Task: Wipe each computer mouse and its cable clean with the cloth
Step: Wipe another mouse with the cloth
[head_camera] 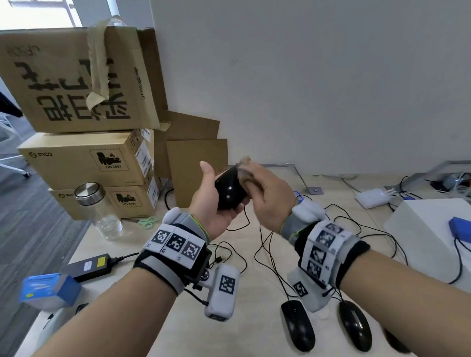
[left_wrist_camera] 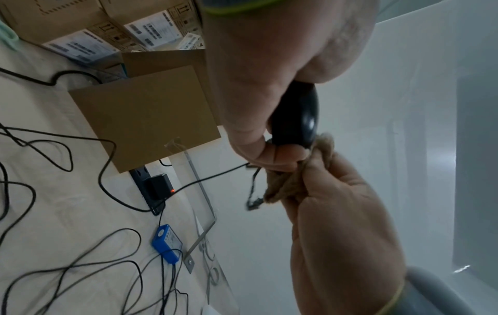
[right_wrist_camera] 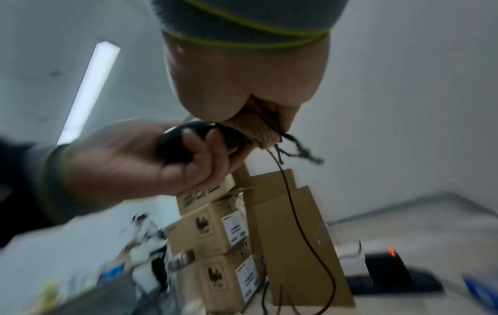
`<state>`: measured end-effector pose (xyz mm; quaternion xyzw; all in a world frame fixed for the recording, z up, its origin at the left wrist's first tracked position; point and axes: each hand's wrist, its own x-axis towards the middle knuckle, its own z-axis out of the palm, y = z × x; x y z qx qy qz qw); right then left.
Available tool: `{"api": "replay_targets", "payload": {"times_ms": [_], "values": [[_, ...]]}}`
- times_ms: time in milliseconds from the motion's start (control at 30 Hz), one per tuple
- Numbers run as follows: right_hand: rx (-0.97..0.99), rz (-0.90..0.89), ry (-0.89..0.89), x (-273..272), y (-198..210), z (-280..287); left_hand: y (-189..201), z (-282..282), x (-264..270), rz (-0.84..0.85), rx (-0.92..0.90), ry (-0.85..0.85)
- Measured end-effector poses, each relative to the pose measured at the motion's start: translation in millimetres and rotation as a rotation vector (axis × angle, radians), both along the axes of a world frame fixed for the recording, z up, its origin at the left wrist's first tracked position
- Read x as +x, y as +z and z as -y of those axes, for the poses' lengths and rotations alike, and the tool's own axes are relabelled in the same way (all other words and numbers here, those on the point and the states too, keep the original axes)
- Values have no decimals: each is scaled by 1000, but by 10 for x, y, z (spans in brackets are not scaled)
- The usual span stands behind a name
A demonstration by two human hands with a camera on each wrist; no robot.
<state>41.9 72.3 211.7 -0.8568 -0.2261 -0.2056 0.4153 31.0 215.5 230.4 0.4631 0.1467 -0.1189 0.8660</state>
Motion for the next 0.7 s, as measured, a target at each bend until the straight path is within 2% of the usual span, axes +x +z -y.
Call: {"api": "replay_targets", "payload": {"times_ms": [133,267,367,500,600,667,700], "values": [[-176,290,177,-222,-90,-223,1,-10,32,-21,-150,23],[-125,236,268,-180,31,-120,-11,0,-42,95,-100,-48],[3,138,183,-56,102,-30,2,-17,-101,210,81,-146],[123,-236,-80,192,170,116,9,-99,-160,272,317,-166],[387,-434,-238,354,144,257,-11,-189,-153,358,791,-130],[508,-412,-254,381,172,266,-25,-222,-164,436,1063,-69],[501,-373,-239,355,211,227,-36,-233,-162,469,1121,-32]]}}
